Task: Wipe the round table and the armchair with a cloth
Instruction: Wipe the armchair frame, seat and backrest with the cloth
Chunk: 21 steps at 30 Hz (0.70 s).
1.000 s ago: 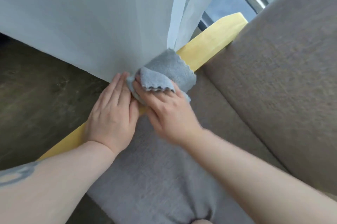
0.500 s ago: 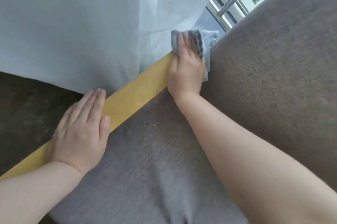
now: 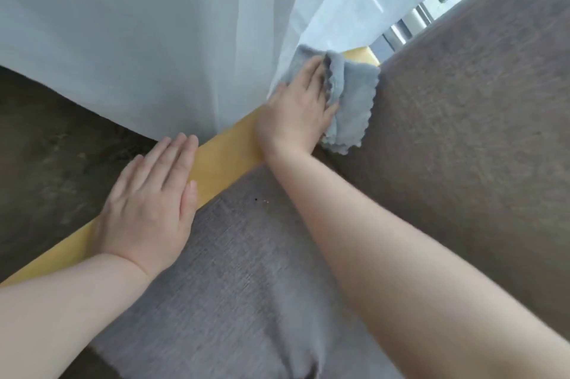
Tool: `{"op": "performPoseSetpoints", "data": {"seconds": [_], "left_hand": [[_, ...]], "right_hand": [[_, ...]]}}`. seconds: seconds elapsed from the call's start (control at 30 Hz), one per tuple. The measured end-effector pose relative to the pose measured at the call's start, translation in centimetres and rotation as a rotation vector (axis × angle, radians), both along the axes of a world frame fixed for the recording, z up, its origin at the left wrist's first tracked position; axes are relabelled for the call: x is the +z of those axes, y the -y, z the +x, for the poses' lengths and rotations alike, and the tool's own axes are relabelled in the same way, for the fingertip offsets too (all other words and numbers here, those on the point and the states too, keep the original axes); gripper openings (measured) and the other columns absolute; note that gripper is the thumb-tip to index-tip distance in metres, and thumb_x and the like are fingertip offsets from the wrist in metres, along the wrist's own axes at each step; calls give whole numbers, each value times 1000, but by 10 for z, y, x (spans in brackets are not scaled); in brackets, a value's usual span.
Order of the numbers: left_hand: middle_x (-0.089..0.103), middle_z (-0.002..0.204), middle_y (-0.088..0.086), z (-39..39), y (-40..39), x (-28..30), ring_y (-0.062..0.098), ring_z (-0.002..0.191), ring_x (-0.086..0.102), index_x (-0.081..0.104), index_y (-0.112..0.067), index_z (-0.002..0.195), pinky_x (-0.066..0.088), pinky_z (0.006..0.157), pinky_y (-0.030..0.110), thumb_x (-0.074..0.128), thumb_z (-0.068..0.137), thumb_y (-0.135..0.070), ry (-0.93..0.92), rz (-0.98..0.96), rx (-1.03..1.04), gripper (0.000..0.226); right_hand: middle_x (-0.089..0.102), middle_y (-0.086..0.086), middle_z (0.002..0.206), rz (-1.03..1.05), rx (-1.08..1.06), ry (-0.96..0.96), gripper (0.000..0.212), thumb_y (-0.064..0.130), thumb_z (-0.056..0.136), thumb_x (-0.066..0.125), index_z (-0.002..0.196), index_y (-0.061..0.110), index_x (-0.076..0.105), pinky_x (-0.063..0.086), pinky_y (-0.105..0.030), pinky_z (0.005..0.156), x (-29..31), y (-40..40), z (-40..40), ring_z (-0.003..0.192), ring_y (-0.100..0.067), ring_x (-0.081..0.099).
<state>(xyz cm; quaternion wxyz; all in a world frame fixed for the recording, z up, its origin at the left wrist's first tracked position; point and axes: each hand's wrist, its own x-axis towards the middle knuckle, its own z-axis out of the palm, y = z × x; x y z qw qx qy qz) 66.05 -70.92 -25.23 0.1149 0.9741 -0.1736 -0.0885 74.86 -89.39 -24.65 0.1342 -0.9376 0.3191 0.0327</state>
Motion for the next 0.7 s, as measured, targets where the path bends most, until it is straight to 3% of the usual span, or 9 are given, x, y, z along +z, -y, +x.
{"op": "performPoseSetpoints", "data": {"seconds": [0.17, 0.33, 0.5, 0.6, 0.7], "left_hand": [[39, 153, 8, 0, 1, -2, 23, 142, 32, 32, -8, 151, 18, 116, 39, 22, 101, -31, -7, 6, -9, 56], [42, 150, 10, -1, -1, -2, 24, 140, 35, 34, -7, 150, 19, 116, 40, 22, 101, -31, 5, -31, 1, 56], [42, 151, 9, 1, -1, -3, 23, 140, 35, 35, -7, 150, 19, 115, 40, 23, 101, -31, -1, -10, -12, 56], [43, 150, 9, -1, -1, -3, 23, 139, 38, 35, -8, 150, 23, 114, 42, 23, 100, -30, 0, -25, 8, 56], [46, 148, 9, 0, 1, -2, 24, 136, 42, 39, -9, 148, 28, 111, 44, 26, 99, -29, 25, -32, 21, 55]], "right_hand": [[15, 0, 160, 22, -247, 12, 68, 15, 92, 37, 152, 7, 6, 11, -37, 118, 7, 31, 46, 144, -15, 22], [15, -5, 160, -29, -56, 9, 74, 19, 93, 41, 151, 2, 0, 7, -41, 117, -3, 1, 7, 144, -18, 22], [21, -1, 159, 38, -242, 65, 63, 13, 95, 35, 152, 7, 11, 11, -32, 115, 4, 52, 62, 144, -16, 21], [29, -4, 156, 91, -94, 197, 63, 16, 94, 39, 152, 7, 15, 15, -39, 113, -1, -16, -8, 139, -19, 31], [61, -9, 128, 127, 352, 299, 57, 23, 86, 40, 140, 6, 45, 23, -44, 111, -8, -59, -72, 120, -24, 53]]}}
